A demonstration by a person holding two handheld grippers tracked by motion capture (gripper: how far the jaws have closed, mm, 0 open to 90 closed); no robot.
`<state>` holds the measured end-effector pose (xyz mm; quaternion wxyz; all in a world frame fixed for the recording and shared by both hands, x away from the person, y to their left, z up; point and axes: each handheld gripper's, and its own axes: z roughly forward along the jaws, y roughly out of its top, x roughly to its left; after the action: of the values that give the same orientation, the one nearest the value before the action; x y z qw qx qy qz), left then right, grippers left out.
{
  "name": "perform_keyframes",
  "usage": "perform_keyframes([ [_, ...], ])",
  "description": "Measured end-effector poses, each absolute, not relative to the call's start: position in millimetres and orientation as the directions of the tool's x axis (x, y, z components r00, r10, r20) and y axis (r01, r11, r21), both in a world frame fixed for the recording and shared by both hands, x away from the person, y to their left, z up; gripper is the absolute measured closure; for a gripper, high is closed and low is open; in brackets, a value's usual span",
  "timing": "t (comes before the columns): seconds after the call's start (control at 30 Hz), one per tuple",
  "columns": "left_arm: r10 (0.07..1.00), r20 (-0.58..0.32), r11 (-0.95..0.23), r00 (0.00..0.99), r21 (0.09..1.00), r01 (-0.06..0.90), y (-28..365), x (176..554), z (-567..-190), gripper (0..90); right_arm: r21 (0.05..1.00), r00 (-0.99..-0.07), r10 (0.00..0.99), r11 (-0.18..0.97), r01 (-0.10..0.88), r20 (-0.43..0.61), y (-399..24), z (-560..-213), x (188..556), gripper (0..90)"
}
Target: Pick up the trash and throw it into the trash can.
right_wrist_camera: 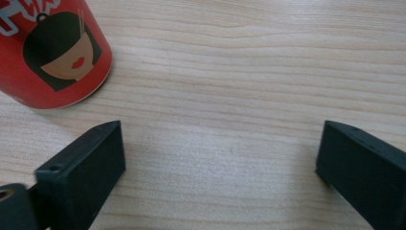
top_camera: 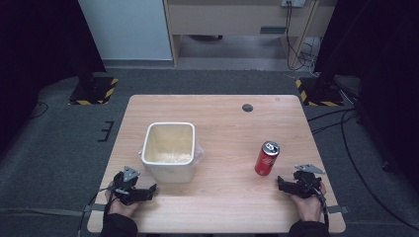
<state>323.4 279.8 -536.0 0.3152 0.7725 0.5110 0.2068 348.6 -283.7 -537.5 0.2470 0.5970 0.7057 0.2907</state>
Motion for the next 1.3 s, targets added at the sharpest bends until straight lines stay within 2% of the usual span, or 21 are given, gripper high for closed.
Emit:
perform_keyframes([
  [0.17,0.919,-0.002,-0.28,0.394,0.698,0.659,280,323,-536,0.0,0.713,-0.162,0.987,0.1,0.694,0.019,-288,-532,346,7.3],
  [0.6,0.919,-0.002,-0.281,0.395,0.698,0.658,280,324,-536,0.0,0.781,-0.21,0.977,0.113,0.615,0.024,-287,-515,339,6.8],
  [1.3,0.918,-0.002,-0.282,0.396,0.699,0.657,280,325,-536,0.0,0.869,-0.258,0.964,0.07,0.49,0.068,-285,-475,327,5.5],
])
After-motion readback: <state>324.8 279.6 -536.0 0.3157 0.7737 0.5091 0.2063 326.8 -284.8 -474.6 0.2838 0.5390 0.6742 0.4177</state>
